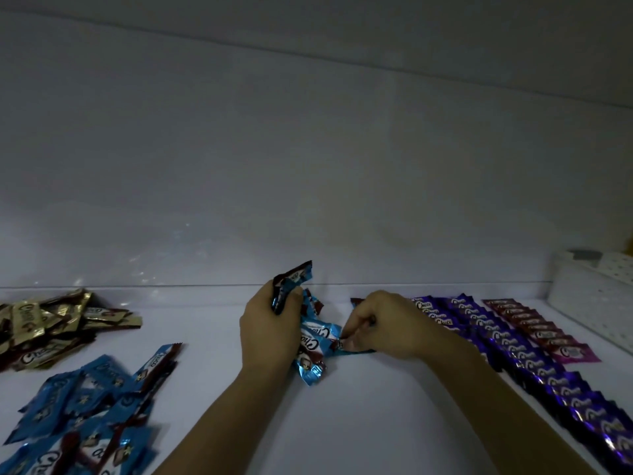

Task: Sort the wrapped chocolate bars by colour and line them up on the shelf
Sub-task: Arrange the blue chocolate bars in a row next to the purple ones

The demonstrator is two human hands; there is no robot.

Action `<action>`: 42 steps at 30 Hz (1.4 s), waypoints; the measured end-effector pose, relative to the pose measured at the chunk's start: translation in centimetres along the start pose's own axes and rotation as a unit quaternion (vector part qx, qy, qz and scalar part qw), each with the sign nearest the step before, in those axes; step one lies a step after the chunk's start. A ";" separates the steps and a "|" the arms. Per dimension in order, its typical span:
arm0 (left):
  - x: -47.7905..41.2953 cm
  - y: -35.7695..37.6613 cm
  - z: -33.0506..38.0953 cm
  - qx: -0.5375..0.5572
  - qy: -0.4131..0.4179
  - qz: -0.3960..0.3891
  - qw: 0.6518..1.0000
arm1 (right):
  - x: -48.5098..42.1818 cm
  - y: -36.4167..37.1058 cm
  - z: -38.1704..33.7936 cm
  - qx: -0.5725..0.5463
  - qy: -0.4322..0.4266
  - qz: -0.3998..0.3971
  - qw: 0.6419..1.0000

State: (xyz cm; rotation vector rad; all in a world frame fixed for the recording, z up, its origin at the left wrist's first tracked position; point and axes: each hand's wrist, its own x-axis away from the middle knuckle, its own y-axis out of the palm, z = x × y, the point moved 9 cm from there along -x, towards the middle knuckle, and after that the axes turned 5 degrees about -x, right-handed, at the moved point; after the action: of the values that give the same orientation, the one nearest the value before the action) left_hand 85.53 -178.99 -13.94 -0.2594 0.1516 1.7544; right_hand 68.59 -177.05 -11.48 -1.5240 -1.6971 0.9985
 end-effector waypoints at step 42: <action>1.1 2.7 1.4 -0.093 0.058 -0.158 0.981 | 1.0 -4.8 0.6 -0.422 -0.016 0.175 0.889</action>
State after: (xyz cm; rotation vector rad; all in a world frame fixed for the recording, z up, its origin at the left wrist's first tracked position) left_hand 82.57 -178.13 -13.02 -0.4950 0.0275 1.4383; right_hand 65.58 -176.36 -7.66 -2.4377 -2.0540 0.4181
